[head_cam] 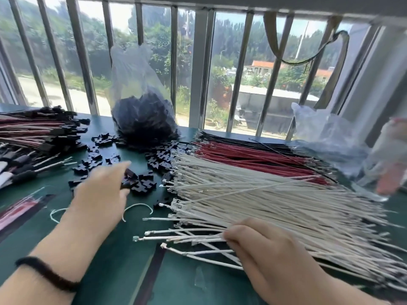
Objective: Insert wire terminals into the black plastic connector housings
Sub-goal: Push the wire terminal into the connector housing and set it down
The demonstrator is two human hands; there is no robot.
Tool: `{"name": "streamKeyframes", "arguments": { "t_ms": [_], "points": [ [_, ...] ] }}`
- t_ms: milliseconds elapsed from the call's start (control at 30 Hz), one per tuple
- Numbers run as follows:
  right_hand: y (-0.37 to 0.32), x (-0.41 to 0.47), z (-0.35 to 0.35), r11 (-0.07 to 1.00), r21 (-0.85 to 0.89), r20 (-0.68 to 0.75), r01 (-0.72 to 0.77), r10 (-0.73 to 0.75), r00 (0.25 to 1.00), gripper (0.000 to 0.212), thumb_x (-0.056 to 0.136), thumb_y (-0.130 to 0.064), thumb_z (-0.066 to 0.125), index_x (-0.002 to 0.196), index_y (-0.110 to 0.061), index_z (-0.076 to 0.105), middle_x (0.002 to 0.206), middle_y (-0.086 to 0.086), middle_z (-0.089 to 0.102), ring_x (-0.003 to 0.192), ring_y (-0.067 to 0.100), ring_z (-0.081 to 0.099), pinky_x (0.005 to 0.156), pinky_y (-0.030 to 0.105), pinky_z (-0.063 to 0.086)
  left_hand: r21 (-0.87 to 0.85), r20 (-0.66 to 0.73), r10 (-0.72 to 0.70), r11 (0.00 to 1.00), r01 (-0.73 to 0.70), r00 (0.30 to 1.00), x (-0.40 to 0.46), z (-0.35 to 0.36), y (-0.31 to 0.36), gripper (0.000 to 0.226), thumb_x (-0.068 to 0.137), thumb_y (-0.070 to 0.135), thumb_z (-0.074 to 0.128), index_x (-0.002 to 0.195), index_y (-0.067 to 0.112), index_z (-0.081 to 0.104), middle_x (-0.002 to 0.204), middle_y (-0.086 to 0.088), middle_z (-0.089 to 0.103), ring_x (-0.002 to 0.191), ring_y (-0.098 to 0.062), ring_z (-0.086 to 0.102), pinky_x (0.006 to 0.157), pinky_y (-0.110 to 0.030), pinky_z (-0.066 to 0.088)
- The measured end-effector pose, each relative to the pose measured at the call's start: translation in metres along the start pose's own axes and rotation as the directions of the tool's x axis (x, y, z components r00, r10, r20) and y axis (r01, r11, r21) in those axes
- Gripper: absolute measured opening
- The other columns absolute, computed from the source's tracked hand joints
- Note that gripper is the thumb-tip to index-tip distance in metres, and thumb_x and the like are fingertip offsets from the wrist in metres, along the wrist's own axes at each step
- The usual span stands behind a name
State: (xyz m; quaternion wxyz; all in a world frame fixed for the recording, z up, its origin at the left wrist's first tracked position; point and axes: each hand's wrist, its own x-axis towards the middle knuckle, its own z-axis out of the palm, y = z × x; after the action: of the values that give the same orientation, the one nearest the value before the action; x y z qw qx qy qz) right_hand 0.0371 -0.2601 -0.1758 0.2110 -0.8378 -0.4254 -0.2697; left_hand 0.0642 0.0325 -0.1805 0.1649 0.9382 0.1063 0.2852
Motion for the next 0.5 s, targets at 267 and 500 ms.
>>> {"name": "streamKeyframes", "arguments": {
  "t_ms": [267,500],
  "points": [
    [-0.002,-0.002,0.002,0.999,-0.014,0.122,0.036,-0.034,0.992,0.019,0.09,-0.034,0.054,0.081,-0.026,0.068,0.072,-0.013,0.061,0.056,0.01,0.055,0.044,0.027,0.046,-0.846,0.105,0.041,0.529,0.068,0.994,-0.075,-0.041,0.043,0.045,0.064,0.027,0.069,0.103,0.049,0.059,0.09,0.005,0.072,0.075,-0.015,0.072,0.059,-0.032,0.058],
    [-0.003,-0.004,0.0,1.0,-0.011,0.093,0.003,-0.002,0.996,0.016,0.089,-0.034,0.055,0.081,-0.029,0.068,0.073,-0.016,0.063,0.058,0.006,0.056,0.045,0.025,0.046,-0.678,0.191,0.106,0.734,0.053,0.976,-0.102,-0.019,0.062,0.061,0.069,0.001,0.078,0.095,0.054,0.062,0.094,0.02,0.065,0.08,-0.006,0.065,0.071,-0.025,0.054]
  ]
}}
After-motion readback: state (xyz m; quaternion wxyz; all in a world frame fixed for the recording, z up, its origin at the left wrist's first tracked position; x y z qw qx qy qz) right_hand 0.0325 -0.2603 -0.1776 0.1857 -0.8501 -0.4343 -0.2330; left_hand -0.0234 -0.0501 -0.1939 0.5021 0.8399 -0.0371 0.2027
